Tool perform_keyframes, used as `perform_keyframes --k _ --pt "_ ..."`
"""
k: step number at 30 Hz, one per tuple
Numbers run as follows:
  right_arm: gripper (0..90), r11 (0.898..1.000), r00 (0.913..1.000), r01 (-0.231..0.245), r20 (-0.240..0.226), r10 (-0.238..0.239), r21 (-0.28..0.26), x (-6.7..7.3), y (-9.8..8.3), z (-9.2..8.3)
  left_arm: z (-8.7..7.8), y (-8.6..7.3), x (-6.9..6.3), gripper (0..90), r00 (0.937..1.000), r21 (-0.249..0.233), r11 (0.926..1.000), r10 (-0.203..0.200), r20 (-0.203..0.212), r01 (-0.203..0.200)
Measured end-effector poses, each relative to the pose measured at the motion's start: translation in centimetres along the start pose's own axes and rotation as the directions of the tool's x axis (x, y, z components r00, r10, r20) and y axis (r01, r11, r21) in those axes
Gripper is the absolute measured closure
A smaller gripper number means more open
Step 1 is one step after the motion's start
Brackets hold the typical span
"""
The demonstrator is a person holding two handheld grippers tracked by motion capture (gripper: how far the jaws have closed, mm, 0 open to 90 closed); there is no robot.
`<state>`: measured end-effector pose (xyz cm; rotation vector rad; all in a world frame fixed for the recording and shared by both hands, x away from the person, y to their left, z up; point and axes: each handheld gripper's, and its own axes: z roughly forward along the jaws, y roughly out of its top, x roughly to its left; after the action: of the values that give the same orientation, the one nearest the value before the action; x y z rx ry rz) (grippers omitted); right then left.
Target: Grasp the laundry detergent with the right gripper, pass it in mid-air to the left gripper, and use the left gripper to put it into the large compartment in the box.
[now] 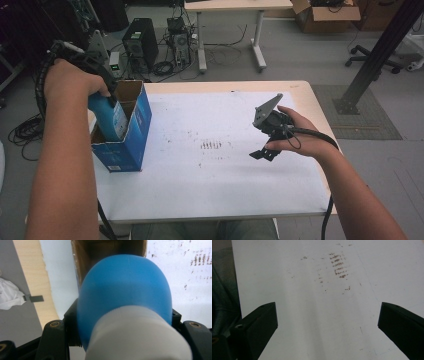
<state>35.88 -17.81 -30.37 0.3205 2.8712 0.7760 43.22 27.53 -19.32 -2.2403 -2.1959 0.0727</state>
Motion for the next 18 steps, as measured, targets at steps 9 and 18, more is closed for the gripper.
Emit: perform_keyframes --k 9,18 --pt "2.8 1.000 1.0000 0.001 -0.001 -0.001 -0.008 0.0 -0.2 0.1 2.9 0.1 0.1 38.2 1.0000 0.018 0.9998 0.000 -0.008 0.000" --pt "2.8 1.000 1.0000 0.002 -0.007 -0.002 -0.014 0.1 -0.1 0.3 5.7 0.2 0.4 38.1 1.0000 0.039 0.9993 -0.003 0.006 0.003"
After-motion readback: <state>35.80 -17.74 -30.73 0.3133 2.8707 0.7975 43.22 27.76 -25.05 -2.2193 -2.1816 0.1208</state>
